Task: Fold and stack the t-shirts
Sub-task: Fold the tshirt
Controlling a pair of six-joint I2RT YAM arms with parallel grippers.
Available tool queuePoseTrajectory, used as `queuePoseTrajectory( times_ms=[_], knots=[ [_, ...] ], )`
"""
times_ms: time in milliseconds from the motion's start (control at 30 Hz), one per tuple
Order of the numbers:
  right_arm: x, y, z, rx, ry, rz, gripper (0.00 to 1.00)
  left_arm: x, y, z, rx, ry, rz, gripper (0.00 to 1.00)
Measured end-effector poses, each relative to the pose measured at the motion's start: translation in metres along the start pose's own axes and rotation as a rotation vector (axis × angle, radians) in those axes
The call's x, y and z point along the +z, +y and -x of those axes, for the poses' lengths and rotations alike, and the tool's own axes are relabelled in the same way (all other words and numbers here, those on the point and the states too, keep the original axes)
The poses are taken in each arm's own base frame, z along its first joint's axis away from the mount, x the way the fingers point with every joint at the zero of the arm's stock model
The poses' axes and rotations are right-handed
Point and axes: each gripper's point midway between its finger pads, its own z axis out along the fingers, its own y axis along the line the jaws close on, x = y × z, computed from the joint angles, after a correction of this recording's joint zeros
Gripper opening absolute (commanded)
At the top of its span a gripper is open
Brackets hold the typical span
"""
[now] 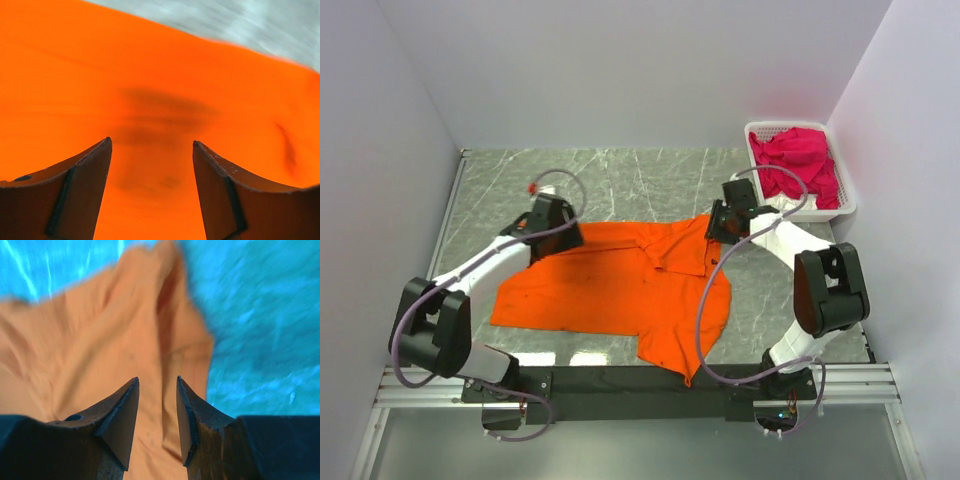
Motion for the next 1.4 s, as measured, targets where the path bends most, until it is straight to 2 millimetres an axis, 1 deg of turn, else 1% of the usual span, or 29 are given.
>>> queuePoseTrajectory(
  times_ms=[33,100,133,200,300,367,433,533,600,733,767,800,867,900,967,1100,1267,1333,1400],
  knots=[
    [0.001,-0.003,0.007,0.035,-0.017,0.008,0.43,-0.003,-0.021,-0.009,0.016,0.015,-0.053,0.71],
    [0.002,-0.006,0.022,0.103,-0.051,0.037,0.42,-0.006,-0.049,-0.021,0.038,0.047,-0.114,0.70],
    [0.002,-0.008,0.029,0.133,-0.071,0.049,0.42,-0.004,-0.061,-0.024,0.043,0.060,-0.132,0.69],
    [0.002,-0.009,0.041,0.180,-0.101,0.069,0.42,0.005,-0.072,-0.020,0.036,0.066,-0.134,0.67],
    [0.008,-0.011,0.058,0.243,-0.136,0.092,0.42,0.024,-0.076,-0.005,0.020,0.054,-0.102,0.66],
    [0.017,-0.010,0.064,0.274,-0.143,0.100,0.42,0.036,-0.073,0.004,0.005,0.048,-0.076,0.65],
    [0.029,-0.009,0.067,0.298,-0.138,0.107,0.42,0.049,-0.064,0.012,-0.015,0.046,-0.045,0.65],
    [0.045,-0.007,0.065,0.333,-0.116,0.111,0.41,0.064,-0.043,0.020,-0.050,0.047,0.009,0.64],
    [0.052,-0.008,0.063,0.352,-0.109,0.110,0.41,0.073,-0.026,0.024,-0.074,0.051,0.048,0.64],
    [0.061,-0.009,0.060,0.384,-0.096,0.104,0.38,0.086,0.000,0.025,-0.113,0.067,0.101,0.61],
    [0.063,-0.008,0.062,0.392,-0.096,0.103,0.35,0.088,0.004,0.025,-0.119,0.071,0.110,0.61],
    [0.065,-0.008,0.064,0.399,-0.101,0.103,0.27,0.091,0.008,0.025,-0.125,0.074,0.118,0.61],
    [0.069,-0.008,0.067,0.415,-0.108,0.099,0.18,0.095,0.015,0.023,-0.135,0.083,0.133,0.61],
    [0.072,-0.009,0.066,0.421,-0.109,0.094,0.10,0.097,0.018,0.020,-0.142,0.091,0.142,0.61],
    [0.074,-0.011,0.068,0.431,-0.119,0.086,0.01,0.099,0.021,0.022,-0.163,0.084,0.143,0.61],
    [0.075,-0.019,0.075,0.455,-0.160,0.049,0.00,0.101,0.025,0.026,-0.182,0.072,0.143,0.61],
    [0.074,-0.041,0.079,0.476,-0.196,-0.036,0.00,0.103,0.029,0.030,-0.196,0.062,0.143,0.62],
    [0.073,-0.048,0.078,0.481,-0.198,-0.061,0.03,0.104,0.030,0.031,-0.198,0.060,0.143,0.63],
    [0.073,-0.050,0.077,0.481,-0.196,-0.074,0.10,0.104,0.029,0.032,-0.198,0.059,0.140,0.67]
  ],
)
